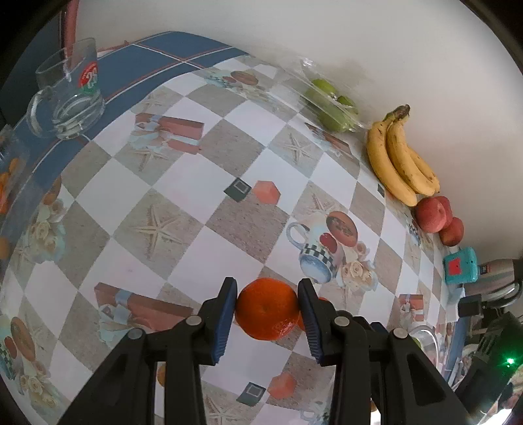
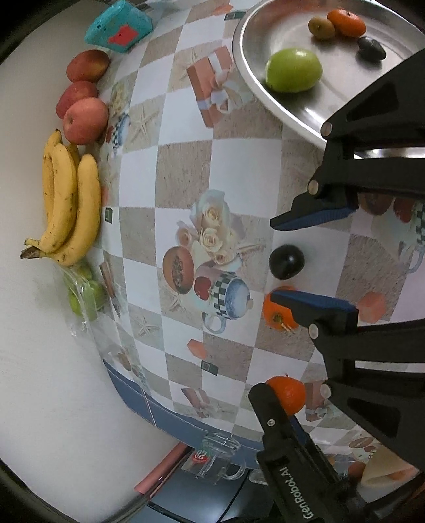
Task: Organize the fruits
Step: 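Grasp a dark plum with the right tool while the left tool holds the tangerine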
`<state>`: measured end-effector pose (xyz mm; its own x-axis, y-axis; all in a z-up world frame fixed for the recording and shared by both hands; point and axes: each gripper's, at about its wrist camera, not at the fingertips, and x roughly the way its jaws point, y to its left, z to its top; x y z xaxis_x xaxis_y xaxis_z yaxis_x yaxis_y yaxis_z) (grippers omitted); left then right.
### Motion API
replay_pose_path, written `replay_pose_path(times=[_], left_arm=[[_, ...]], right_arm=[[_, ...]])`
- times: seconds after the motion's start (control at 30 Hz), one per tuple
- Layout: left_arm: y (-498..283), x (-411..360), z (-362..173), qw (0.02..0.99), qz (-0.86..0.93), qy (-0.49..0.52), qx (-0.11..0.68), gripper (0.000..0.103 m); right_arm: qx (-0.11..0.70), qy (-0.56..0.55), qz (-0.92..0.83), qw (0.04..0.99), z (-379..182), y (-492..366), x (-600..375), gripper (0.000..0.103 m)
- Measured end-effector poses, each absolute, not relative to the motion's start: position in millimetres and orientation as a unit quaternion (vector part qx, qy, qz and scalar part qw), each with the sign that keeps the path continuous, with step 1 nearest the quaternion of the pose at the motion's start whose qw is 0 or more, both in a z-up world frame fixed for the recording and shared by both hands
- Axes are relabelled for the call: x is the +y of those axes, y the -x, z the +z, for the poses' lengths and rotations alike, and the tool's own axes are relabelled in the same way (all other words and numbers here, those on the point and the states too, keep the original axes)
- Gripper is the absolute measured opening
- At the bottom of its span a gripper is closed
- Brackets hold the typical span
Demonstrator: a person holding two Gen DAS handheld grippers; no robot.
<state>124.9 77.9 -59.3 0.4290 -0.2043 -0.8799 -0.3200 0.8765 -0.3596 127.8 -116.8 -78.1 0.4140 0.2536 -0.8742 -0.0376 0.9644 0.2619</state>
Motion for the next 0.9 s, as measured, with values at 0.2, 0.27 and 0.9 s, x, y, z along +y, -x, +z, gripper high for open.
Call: replay_pose_path(times=[0.2,0.27,0.9], left_arm=[[-125,80,-56,0.813,0.039,0.243,0.528,0.041],[-125,79,-56,0.813,0.039,0.241,0.528,0.041],[-125,79,-55,0.815,0.043,0.235,0.528,0.041]], right_arm=[[0.542,-0.099,0.090,0.830,-87,-133,-112,0.037],[0.544,-0.100,0.091,0.828,-89,-134,-111,0.035],[0.547,-0.116,0.094,0.824,-94,-134,-115,0.026]])
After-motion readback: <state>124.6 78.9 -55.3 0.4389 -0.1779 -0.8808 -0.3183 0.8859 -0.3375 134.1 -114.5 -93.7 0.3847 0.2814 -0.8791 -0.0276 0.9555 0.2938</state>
